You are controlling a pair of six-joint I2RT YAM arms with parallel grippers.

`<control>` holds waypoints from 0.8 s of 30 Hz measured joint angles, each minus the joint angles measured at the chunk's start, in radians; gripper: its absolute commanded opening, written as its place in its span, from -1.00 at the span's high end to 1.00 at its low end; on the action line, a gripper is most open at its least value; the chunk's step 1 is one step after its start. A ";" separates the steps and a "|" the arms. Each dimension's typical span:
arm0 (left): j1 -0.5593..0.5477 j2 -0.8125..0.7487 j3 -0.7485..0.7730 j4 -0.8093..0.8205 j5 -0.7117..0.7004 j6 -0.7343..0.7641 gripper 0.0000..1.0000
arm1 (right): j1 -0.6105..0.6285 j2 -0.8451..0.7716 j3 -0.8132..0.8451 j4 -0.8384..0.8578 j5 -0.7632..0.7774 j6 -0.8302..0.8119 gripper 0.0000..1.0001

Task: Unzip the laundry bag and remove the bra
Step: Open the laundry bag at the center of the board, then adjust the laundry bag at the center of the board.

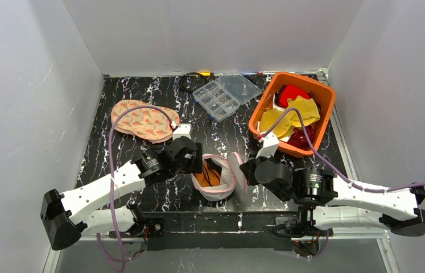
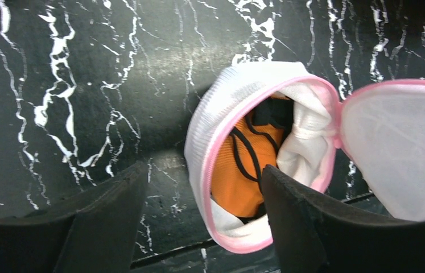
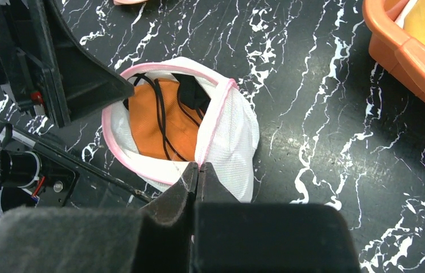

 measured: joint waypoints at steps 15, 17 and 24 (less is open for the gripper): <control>0.057 0.146 0.023 -0.012 0.025 0.151 1.00 | 0.000 -0.209 -0.081 -0.148 0.078 0.089 -0.24; 0.057 0.144 0.023 -0.012 0.035 0.149 1.00 | 0.000 -0.217 -0.080 -0.180 0.092 0.098 -0.44; 0.058 0.060 0.002 -0.013 0.060 0.084 1.00 | 0.000 -0.166 0.037 -0.249 0.097 0.030 -0.49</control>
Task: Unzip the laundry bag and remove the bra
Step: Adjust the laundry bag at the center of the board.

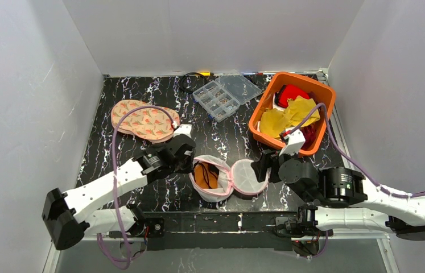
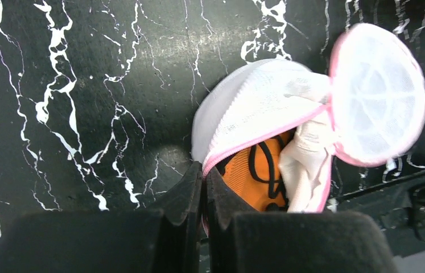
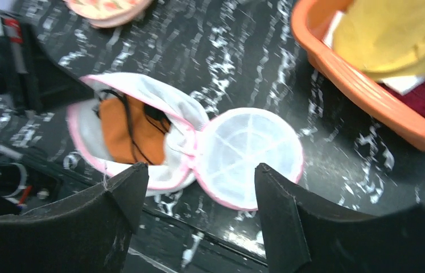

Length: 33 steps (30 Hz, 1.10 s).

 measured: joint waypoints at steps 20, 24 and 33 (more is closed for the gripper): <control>0.005 -0.171 -0.184 0.024 0.046 -0.203 1.00 | -0.078 0.527 -0.166 0.492 -0.195 -0.030 -0.57; 0.005 -0.172 -0.184 0.027 0.050 -0.207 1.00 | -0.148 0.561 -0.175 0.563 -0.233 -0.031 -0.47; 0.005 -0.182 -0.185 0.032 0.060 -0.207 1.00 | -0.185 0.722 -0.169 0.594 -0.316 -0.048 0.61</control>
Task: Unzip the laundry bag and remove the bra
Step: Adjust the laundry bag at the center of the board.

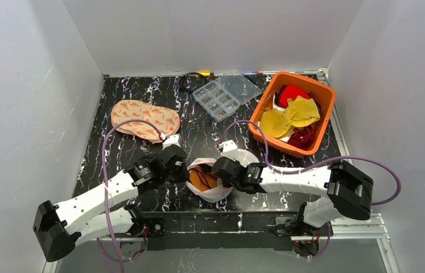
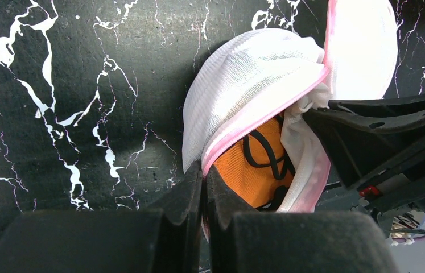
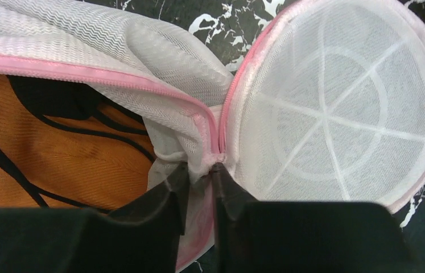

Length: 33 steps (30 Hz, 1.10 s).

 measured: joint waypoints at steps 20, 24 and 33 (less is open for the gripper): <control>0.000 -0.001 0.241 -0.047 -0.021 0.106 1.00 | 0.003 -0.342 0.227 -0.195 0.154 -0.190 0.97; 0.000 0.040 0.118 0.000 -0.013 0.100 1.00 | 0.003 -0.356 0.061 -0.185 0.163 -0.159 0.97; 0.000 0.069 -0.029 0.089 0.047 0.079 1.00 | 0.008 -0.409 -0.137 -0.186 0.116 -0.090 0.63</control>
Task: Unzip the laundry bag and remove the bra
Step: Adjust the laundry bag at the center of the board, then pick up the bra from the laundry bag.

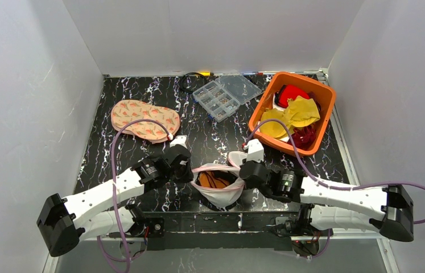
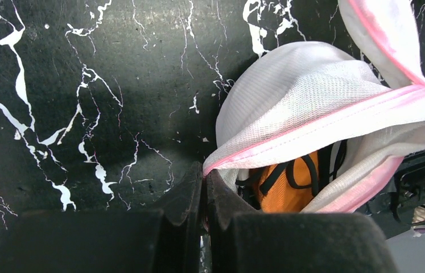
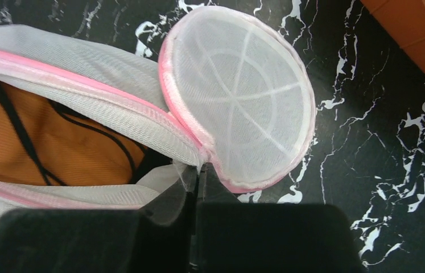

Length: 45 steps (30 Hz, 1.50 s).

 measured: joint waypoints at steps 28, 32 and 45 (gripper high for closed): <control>0.000 -0.100 -0.152 0.079 0.084 -0.031 1.00 | 0.201 0.277 0.172 0.272 -0.152 -0.027 -0.85; 0.000 -0.122 -0.161 0.098 0.091 -0.040 1.00 | 0.230 0.349 0.191 0.289 -0.091 -0.028 -0.86; 0.000 -0.148 -0.200 0.121 0.103 -0.062 1.00 | 0.254 0.448 0.228 0.299 0.097 -0.026 0.06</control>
